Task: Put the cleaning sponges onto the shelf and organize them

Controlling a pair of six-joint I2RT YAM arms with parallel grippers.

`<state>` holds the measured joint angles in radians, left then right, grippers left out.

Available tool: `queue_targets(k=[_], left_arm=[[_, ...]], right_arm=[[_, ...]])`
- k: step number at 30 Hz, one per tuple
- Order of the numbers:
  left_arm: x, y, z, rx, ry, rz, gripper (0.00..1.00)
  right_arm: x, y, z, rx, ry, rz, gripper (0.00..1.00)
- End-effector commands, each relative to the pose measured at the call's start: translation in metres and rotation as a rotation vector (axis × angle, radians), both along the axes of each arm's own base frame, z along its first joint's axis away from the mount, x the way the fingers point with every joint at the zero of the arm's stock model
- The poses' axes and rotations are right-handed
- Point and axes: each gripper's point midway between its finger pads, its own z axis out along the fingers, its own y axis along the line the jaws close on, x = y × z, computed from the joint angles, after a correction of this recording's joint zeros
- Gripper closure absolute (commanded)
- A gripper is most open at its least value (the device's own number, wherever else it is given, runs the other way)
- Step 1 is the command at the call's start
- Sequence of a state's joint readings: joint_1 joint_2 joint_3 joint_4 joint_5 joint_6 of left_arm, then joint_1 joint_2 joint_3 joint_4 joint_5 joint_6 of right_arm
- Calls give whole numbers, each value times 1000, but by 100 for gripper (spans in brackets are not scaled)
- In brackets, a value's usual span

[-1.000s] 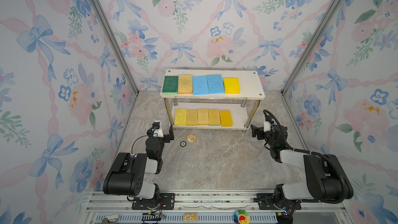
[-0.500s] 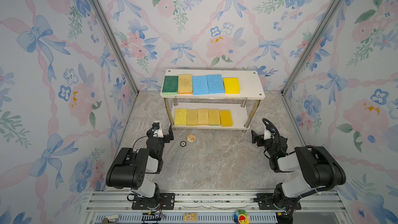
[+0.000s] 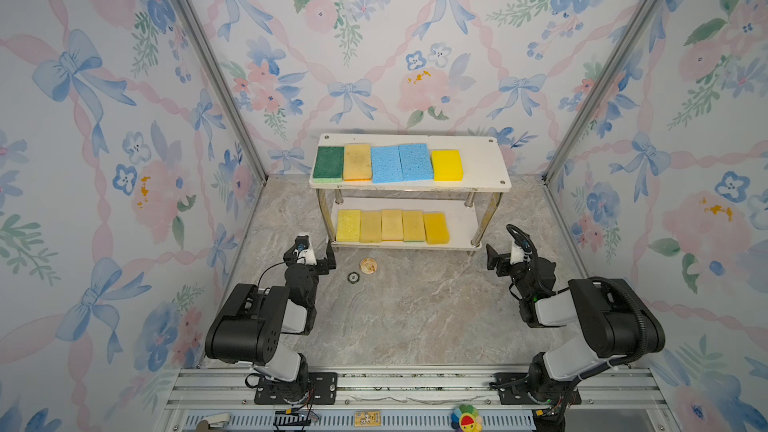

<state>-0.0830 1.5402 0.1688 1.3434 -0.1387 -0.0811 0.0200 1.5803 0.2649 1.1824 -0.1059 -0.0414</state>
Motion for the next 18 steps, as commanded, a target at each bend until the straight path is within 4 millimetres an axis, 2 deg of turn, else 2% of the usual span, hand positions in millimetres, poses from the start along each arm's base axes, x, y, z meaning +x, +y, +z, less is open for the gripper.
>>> queue_targets(k=[1, 9, 18], left_arm=[[4, 0, 5, 17, -20, 9, 2], [5, 0, 5, 17, -16, 9, 2], [5, -2, 5, 13, -16, -15, 2]], right_arm=[[10, -1, -1, 12, 54, 0, 3], [18, -11, -4, 38, 103, -43, 3], [18, -11, -5, 38, 105, -44, 3]])
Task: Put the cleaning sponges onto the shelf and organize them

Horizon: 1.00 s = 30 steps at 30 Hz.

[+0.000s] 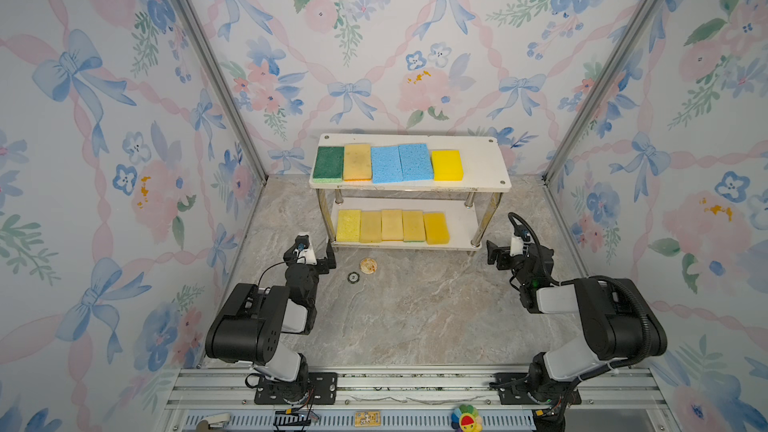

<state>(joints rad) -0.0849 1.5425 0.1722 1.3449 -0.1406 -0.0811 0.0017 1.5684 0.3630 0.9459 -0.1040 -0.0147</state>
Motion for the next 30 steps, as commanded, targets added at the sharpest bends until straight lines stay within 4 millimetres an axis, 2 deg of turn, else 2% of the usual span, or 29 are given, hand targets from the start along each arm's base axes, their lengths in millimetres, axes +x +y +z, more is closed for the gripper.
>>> queue_targets(k=[1, 30], left_arm=[[5, -4, 4, 13, -12, -34, 2], [4, -4, 3, 16, -11, -33, 2]], right_arm=[[6, -4, 11, 13, -27, -18, 3], [6, -5, 11, 8, -26, -25, 3]])
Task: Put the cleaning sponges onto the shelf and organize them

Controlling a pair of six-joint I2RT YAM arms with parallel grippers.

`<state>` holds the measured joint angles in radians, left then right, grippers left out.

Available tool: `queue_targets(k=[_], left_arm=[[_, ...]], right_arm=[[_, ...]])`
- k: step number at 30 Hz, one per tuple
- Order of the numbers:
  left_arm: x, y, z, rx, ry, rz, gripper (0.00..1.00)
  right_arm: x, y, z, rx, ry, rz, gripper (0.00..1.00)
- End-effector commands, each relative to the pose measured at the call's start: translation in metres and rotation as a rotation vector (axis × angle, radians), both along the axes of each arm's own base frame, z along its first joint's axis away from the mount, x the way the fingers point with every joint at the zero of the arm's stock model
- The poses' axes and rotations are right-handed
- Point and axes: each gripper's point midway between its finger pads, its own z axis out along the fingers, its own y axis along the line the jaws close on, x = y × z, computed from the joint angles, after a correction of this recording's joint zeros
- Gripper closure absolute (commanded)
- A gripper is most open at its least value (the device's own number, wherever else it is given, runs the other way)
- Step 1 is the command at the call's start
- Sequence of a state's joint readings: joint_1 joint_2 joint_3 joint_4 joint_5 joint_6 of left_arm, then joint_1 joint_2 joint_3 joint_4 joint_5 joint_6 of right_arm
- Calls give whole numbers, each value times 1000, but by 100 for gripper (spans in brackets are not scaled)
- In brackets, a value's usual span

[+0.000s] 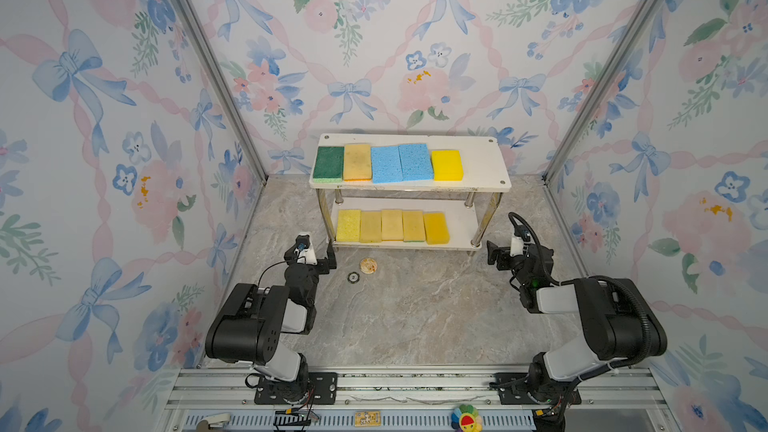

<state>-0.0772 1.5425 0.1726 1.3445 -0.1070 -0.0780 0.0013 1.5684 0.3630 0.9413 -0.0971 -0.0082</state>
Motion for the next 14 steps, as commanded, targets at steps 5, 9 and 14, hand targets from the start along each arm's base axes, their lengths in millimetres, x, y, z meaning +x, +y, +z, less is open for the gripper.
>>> queue_targets(k=[5, 9, 14], left_arm=[[4, -1, 4, 15, -12, -7, 2], [4, -1, 4, 16, -12, -7, 2], [4, -1, 4, 15, -12, -7, 2]], right_arm=[[6, -3, 12, 5, -30, -16, 3], [7, -3, 11, 1, -26, -18, 3], [6, -3, 11, 2, -26, -20, 3]])
